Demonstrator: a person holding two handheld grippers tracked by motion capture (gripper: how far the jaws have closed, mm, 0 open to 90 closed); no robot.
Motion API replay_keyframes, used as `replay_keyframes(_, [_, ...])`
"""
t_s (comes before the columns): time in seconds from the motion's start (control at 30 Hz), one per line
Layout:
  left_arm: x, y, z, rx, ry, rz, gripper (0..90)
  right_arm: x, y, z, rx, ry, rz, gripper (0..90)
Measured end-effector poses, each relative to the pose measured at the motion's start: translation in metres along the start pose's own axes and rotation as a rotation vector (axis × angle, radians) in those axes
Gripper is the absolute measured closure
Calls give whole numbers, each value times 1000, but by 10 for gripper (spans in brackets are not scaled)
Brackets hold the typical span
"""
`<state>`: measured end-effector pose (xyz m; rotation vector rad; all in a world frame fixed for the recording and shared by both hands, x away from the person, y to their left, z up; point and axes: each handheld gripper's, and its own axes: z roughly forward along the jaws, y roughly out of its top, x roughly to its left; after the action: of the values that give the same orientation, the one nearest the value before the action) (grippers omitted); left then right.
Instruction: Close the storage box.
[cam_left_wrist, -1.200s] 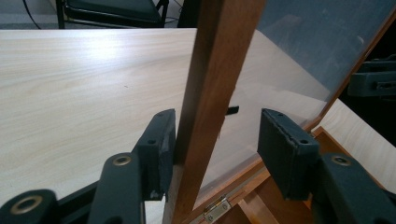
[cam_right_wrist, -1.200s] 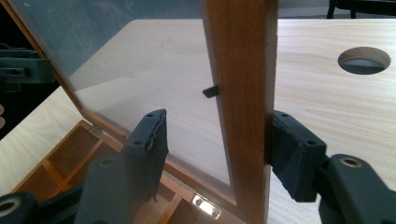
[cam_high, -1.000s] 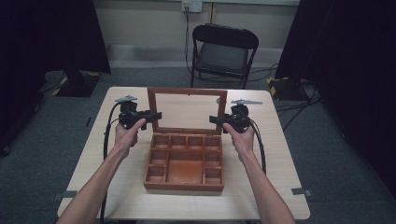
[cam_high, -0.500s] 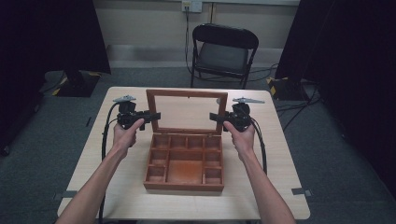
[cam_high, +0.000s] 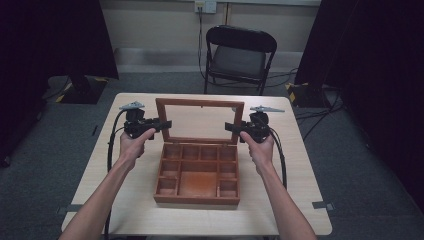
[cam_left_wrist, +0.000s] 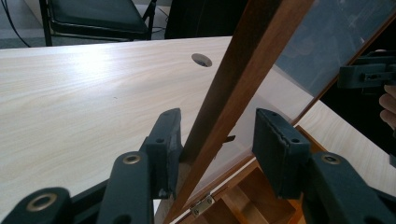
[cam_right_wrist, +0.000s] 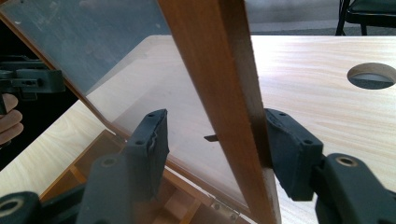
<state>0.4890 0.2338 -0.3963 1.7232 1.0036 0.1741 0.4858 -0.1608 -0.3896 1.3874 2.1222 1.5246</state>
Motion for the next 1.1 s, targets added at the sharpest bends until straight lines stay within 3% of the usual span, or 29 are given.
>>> replay_keyframes(0.17, [-2, -1, -2, 9, 4, 27, 522, 1, -1, -1, 0, 2, -1, 407])
replay_keyframes(0.7, [-7, -7, -8, -2, -1, 40, 520, 10, -2, 1, 10, -4, 16, 304])
replay_keyframes(1.1, [-14, -10, -14, 23, 4, 51, 496, 18, -7, -4, 23, -10, 5, 256])
